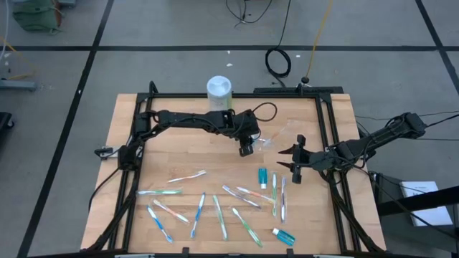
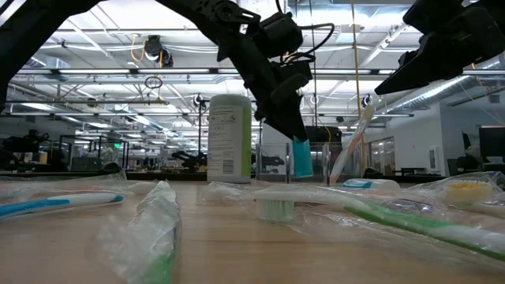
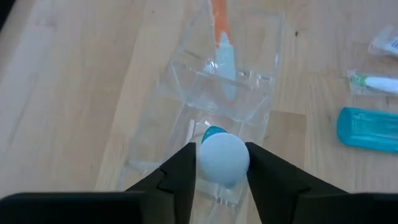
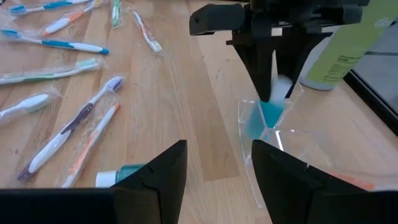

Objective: Pick & Place toothbrushing station
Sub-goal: Put the blue mouthwash into the transparent organizer

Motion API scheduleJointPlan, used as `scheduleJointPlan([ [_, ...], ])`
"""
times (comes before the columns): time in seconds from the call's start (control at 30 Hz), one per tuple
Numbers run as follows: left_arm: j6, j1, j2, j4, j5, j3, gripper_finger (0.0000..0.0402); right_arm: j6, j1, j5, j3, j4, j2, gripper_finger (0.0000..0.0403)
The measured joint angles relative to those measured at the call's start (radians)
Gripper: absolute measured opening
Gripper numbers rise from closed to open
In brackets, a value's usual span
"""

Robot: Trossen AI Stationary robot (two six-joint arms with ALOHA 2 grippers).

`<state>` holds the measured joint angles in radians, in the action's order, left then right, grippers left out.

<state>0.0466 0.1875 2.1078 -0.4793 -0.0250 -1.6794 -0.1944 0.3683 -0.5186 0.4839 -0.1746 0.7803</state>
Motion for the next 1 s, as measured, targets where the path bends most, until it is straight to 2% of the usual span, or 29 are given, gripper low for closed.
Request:
scheduleJointPlan([
  [0.23,-0.011,0.000,0.000,0.007,0.000,0.000,0.0179,-0.003,0.000,0.000,0.000,0.005,0.000,0.0171],
  [0.43,-0.051,-0.013,-0.043,-0.025,0.000,0.001,0.0173,-0.003,0.000,0.000,0.000,0.005,0.000,0.0171],
  [0.63,-0.063,-0.033,-0.179,-0.129,0.033,0.001,0.0151,-0.007,0.000,0.004,-0.001,0.014,0.000,0.0171],
  [0.87,-0.172,-0.063,-0.395,-0.269,0.092,0.000,0.0125,-0.007,0.007,0.026,-0.001,0.033,-0.001,0.0171],
  [1.0,-0.196,-0.107,-0.501,-0.343,0.194,0.000,0.0114,-0.021,0.007,0.053,-0.001,0.039,-0.001,0.0171],
])
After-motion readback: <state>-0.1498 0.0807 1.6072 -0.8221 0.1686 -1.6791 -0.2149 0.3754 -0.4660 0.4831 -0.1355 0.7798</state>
